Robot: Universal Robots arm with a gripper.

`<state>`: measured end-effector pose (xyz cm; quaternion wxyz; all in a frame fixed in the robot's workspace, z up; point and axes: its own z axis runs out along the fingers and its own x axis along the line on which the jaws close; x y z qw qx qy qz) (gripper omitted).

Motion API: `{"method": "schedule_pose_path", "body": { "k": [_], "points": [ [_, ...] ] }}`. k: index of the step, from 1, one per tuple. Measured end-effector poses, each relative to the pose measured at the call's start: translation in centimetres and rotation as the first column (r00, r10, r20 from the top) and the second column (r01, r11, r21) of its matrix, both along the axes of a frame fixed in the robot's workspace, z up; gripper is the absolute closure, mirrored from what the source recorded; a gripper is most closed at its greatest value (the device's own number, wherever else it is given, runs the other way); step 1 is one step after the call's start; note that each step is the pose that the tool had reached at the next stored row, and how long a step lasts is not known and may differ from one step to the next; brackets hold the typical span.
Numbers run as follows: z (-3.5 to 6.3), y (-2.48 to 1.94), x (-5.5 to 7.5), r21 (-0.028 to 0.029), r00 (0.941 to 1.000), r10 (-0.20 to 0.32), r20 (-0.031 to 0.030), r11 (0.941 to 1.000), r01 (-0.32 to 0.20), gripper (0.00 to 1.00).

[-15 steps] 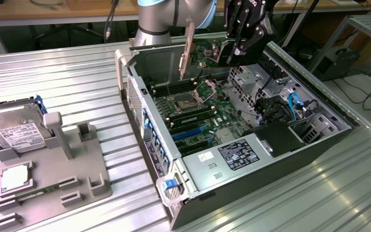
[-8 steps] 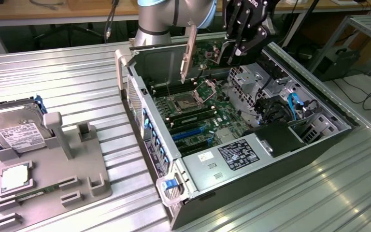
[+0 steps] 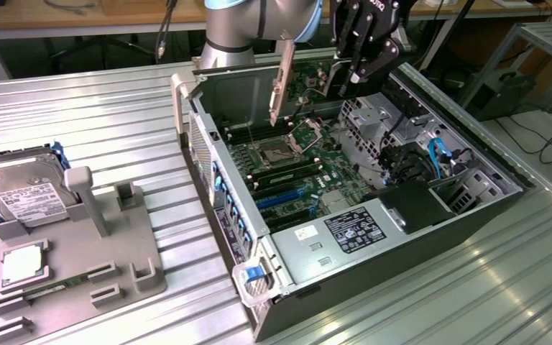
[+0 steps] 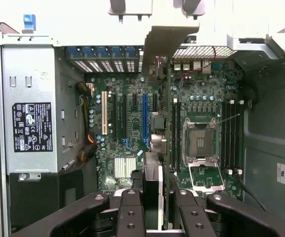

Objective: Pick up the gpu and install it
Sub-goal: 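Insert the gpu into the slot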

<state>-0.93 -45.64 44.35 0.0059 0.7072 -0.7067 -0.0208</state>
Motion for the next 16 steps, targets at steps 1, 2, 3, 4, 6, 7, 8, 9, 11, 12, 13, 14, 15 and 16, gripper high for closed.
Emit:
{"method": "schedule_pose_path", "body": {
  "k": [1,2,3,4,6,7,8,9,11,12,13,14,15,16],
  "points": [
    [-0.01,0.00,0.00,-0.0001,1.0000,0.001,0.0000,1.0000,-0.001,0.72],
    [-0.03,0.00,0.00,0.0000,1.0000,0.002,0.0000,1.0000,-0.002,0.72],
    [-0.06,0.01,0.00,0.0001,1.0000,0.002,0.0000,1.0000,-0.002,0.72],
    [-0.10,0.00,0.00,-0.0005,1.0000,0.003,-0.0001,1.0000,-0.003,0.72],
    [-0.19,0.00,0.00,-0.0005,1.0000,0.005,0.0000,1.0000,-0.005,0.72],
    [-0.23,0.00,0.00,-0.0006,1.0000,0.006,0.0000,1.0000,-0.006,0.72],
    [-0.27,0.00,0.00,-0.0005,1.0000,0.007,0.0000,1.0000,-0.007,0.72],
    [-0.31,0.00,0.00,-0.0005,1.0000,0.008,0.0000,1.0000,-0.008,0.72],
    [-0.40,0.00,0.00,-0.0006,1.0000,0.009,0.0000,1.0000,-0.009,0.72],
    [-0.46,0.00,0.00,-0.0006,1.0000,0.009,0.0000,1.0000,-0.009,0.72],
    [-0.50,0.00,0.00,-0.0006,1.0000,0.009,0.0000,1.0000,-0.009,0.72],
    [-0.53,0.00,0.00,-0.0007,1.0000,0.009,0.0000,1.0000,-0.009,0.72],
    [-0.56,0.00,0.00,-0.0007,1.0000,0.010,0.0000,1.0000,-0.010,0.72],
    [-0.58,0.00,0.00,-0.0009,0.9999,0.010,0.0000,0.9999,-0.010,0.72]
  ]
}}
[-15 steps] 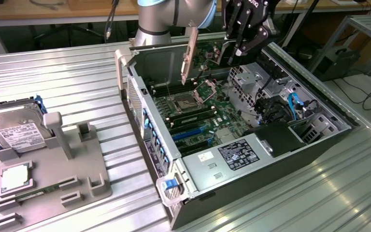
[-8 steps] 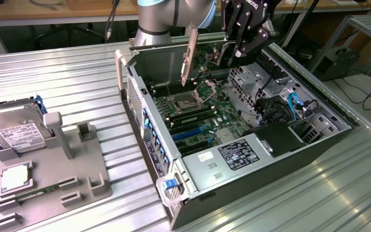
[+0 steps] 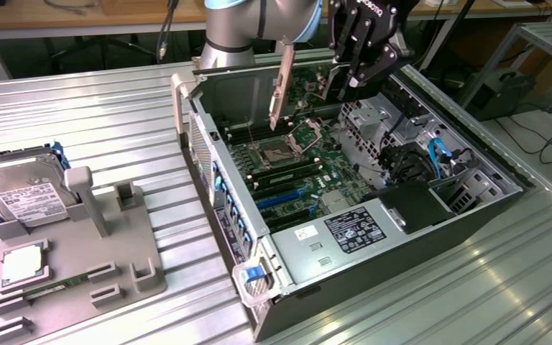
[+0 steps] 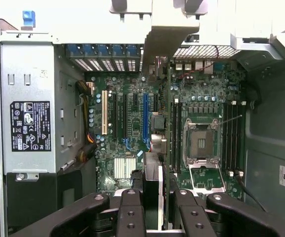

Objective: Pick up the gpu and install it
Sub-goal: 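Insert the gpu into the slot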

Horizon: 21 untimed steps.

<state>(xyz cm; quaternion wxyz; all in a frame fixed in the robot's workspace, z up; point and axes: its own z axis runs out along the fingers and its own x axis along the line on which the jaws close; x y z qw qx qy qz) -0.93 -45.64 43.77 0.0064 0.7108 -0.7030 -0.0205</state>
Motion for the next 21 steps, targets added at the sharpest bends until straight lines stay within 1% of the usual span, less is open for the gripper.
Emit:
{"method": "schedule_pose_path", "body": {
  "k": [21],
  "points": [
    [-0.55,0.00,0.00,-0.0010,1.0000,0.010,0.0000,1.0000,-0.010,0.72]
  ]
}}
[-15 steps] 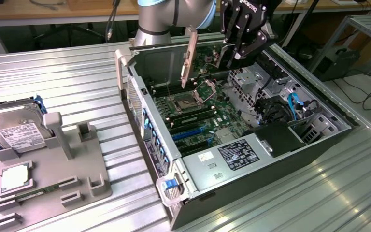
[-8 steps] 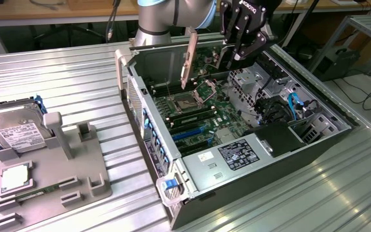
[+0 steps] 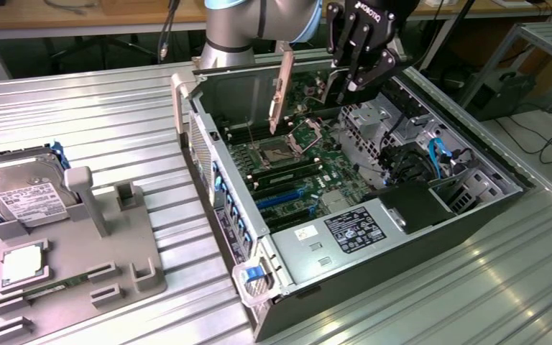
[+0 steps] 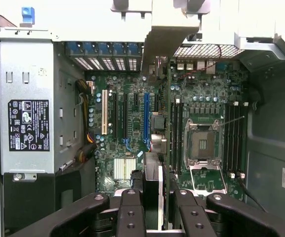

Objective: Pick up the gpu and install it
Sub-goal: 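Insert the gpu into the slot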

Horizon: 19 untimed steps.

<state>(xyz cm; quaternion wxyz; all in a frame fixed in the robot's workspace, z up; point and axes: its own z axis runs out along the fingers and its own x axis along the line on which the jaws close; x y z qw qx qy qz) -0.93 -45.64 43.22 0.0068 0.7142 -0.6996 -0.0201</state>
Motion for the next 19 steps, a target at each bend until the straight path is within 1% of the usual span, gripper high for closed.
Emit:
{"method": "schedule_pose_path", "body": {
  "k": [19],
  "points": [
    [-0.36,0.00,0.00,0.0000,1.0000,0.008,0.0004,1.0000,-0.008,0.72]
  ]
}}
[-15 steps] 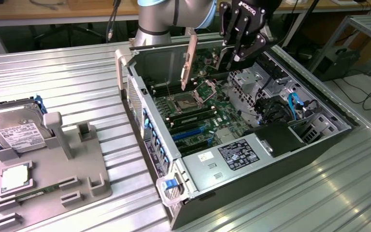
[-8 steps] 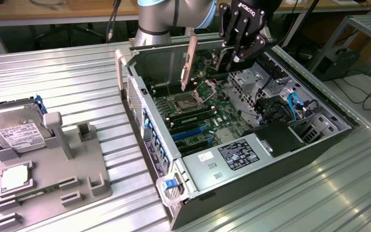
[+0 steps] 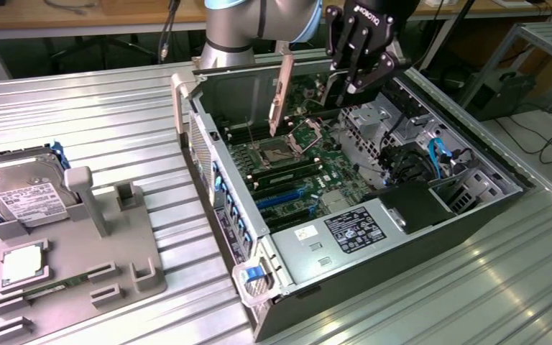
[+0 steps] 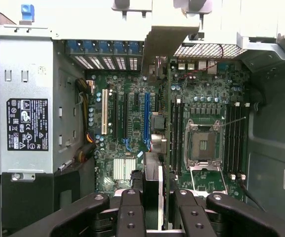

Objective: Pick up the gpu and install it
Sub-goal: 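Insert the gpu into the slot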

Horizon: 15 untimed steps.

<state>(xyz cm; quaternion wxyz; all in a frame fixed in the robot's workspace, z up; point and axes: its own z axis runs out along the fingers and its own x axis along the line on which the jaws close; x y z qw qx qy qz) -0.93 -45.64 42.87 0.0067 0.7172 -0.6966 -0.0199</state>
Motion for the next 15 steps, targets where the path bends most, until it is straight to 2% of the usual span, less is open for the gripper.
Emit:
{"method": "schedule_pose_path", "body": {
  "k": [15],
  "points": [
    [-0.35,0.00,0.00,0.0000,1.0000,0.008,0.0000,1.0000,-0.008,0.72]
  ]
}}
